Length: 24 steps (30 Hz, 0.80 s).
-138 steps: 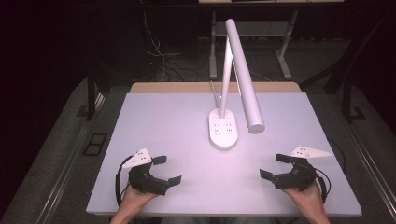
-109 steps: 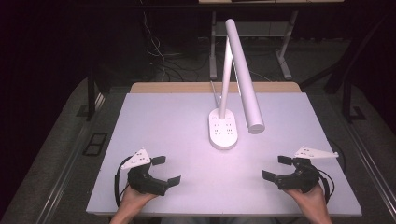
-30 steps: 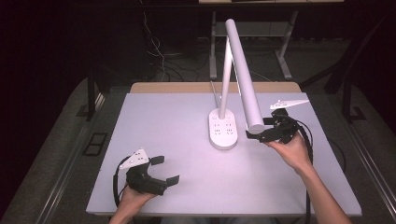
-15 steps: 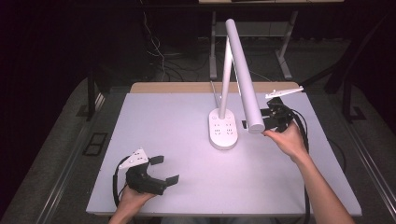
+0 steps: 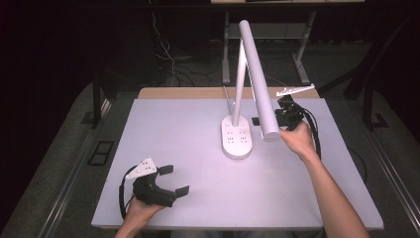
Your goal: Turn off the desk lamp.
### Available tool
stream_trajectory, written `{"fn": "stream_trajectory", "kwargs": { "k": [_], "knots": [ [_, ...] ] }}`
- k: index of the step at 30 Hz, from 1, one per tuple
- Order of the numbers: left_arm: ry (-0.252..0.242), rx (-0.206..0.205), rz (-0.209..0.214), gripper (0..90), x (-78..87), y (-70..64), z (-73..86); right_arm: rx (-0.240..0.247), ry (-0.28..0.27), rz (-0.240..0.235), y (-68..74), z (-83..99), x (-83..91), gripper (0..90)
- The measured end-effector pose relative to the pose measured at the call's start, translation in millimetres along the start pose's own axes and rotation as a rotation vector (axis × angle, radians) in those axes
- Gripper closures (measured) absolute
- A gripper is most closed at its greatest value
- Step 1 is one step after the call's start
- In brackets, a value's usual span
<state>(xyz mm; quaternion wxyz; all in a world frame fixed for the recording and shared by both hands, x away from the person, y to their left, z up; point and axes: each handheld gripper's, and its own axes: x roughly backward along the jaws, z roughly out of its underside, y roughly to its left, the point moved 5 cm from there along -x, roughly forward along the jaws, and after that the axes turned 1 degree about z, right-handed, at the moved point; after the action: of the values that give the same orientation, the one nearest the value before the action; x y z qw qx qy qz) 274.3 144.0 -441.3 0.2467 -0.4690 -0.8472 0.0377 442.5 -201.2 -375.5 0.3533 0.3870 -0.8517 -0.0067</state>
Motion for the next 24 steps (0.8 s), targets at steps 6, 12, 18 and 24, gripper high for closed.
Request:
{"fn": "stream_trajectory", "kwargs": {
  "k": [6,12,18,24],
  "knots": [
    [0.001,0.001,-0.001,0.0,0.6,1.1,-0.1,-0.012,0.02,0.002,-5.2,-5.8,-16.6,47.8],
    [-0.001,-0.002,-0.001,0.0,0.9,1.4,-0.3,-0.014,0.029,0.005,-9.0,-11.3,-30.1,61.7],
    [-0.003,0.001,0.0,0.0,1.5,1.3,-0.4,-0.016,0.033,-0.002,-13.1,-13.2,-43.2,79.5],
    [-0.002,-0.001,-0.003,0.0,1.9,1.6,-0.5,-0.025,0.044,0.019,-18.1,-12.1,-56.2,89.9]
  ]
}}
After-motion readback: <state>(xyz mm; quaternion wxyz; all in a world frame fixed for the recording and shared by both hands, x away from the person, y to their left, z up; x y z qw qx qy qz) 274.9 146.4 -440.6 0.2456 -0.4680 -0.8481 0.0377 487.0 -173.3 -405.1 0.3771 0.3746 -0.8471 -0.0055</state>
